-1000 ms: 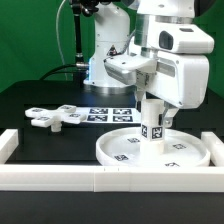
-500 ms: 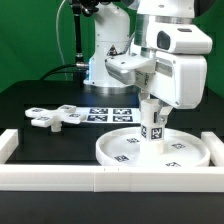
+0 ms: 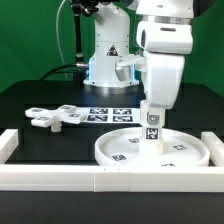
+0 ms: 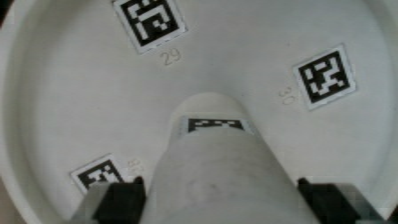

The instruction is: Assemble round table

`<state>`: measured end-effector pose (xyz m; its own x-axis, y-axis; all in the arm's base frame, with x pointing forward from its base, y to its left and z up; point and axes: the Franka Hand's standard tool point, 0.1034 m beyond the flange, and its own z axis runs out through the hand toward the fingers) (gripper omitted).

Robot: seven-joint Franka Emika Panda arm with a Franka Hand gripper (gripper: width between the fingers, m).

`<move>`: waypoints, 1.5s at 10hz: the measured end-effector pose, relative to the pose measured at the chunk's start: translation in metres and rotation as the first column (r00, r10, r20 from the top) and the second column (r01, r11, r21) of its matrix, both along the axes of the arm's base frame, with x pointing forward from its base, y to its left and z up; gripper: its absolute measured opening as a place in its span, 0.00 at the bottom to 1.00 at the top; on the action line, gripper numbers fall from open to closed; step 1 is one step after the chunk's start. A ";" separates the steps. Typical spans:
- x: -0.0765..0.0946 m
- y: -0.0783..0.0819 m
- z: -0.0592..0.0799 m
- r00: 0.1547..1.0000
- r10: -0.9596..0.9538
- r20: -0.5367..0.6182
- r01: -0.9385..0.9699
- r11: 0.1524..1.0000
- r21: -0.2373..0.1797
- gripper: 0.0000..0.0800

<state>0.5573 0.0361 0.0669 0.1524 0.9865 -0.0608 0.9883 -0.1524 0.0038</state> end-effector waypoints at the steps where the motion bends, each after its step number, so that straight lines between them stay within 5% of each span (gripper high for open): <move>1: 0.000 0.002 0.000 0.990 -0.139 0.007 0.139 0.990 0.002 0.51; 5: -0.007 0.009 0.001 0.782 -0.623 0.020 0.623 0.782 -0.014 0.51; 10: -0.007 0.008 0.001 0.562 -0.826 0.035 0.827 0.562 -0.002 0.51; 15: -0.009 0.003 0.000 -0.079 -0.995 -0.056 0.997 -0.080 0.020 0.51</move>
Offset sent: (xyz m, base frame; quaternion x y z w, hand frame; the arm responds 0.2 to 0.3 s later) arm -0.0129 0.0212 -0.0075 0.0551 -0.0288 0.3441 0.9369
